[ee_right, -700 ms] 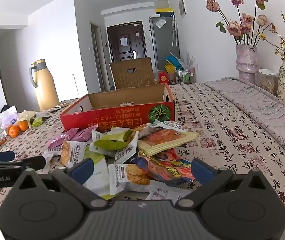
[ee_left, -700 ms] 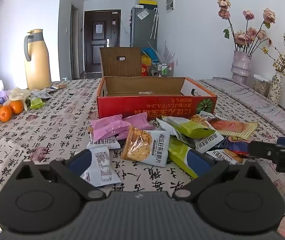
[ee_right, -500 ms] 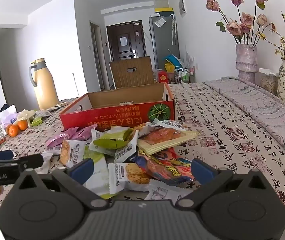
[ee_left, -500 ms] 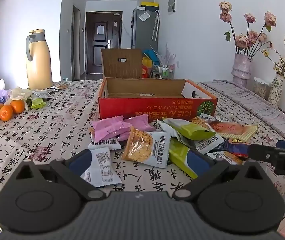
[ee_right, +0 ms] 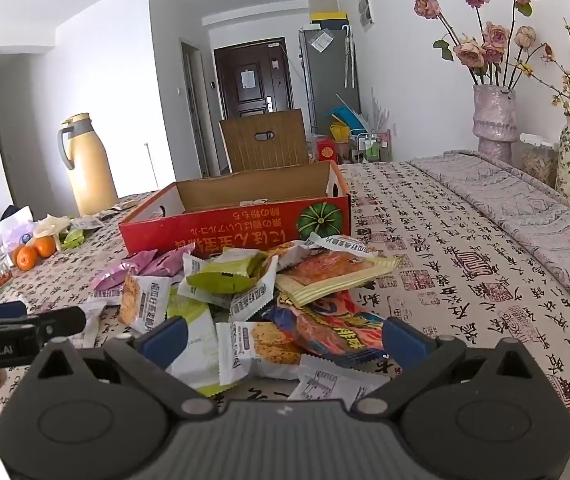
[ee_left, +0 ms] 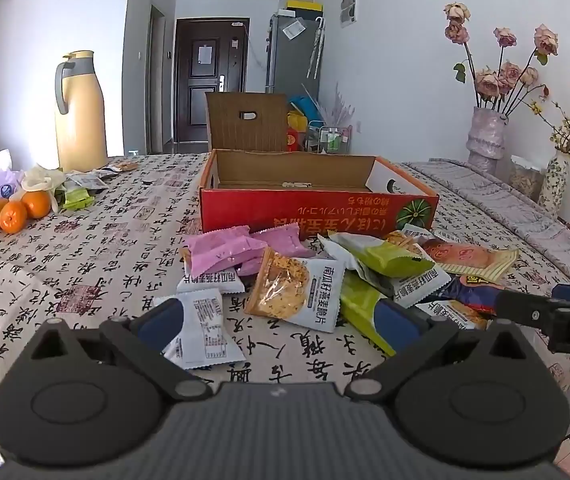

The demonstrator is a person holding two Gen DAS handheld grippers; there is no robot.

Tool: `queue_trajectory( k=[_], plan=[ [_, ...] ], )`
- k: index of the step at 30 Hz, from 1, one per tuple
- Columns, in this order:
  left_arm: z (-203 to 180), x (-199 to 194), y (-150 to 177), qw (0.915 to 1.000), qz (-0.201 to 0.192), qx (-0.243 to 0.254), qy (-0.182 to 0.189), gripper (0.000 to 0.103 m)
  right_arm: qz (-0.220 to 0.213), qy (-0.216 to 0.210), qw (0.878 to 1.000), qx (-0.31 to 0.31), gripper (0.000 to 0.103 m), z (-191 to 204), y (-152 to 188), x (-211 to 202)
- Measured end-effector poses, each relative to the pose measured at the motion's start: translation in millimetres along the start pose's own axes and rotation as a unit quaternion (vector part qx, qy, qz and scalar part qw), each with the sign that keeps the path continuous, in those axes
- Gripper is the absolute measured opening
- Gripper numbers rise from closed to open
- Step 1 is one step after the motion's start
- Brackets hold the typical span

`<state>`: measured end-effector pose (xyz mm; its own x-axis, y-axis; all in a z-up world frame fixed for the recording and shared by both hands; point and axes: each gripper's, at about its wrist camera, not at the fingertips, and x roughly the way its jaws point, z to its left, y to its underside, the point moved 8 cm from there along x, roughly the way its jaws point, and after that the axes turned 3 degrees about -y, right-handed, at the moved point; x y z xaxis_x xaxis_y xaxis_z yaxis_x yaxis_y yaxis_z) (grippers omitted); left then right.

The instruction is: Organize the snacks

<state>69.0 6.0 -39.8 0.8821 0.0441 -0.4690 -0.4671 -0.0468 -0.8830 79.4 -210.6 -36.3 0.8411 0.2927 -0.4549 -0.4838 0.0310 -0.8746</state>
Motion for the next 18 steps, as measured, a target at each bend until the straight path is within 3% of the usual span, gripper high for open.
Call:
queue_trajectory(
  k=[18],
  plan=[
    [-0.6, -0.9, -0.2, 1.0000, 0.000, -0.001, 0.002, 0.103, 0.006, 0.000, 1.000, -0.002, 0.103, 3.4, -1.9, 2.9]
  ],
)
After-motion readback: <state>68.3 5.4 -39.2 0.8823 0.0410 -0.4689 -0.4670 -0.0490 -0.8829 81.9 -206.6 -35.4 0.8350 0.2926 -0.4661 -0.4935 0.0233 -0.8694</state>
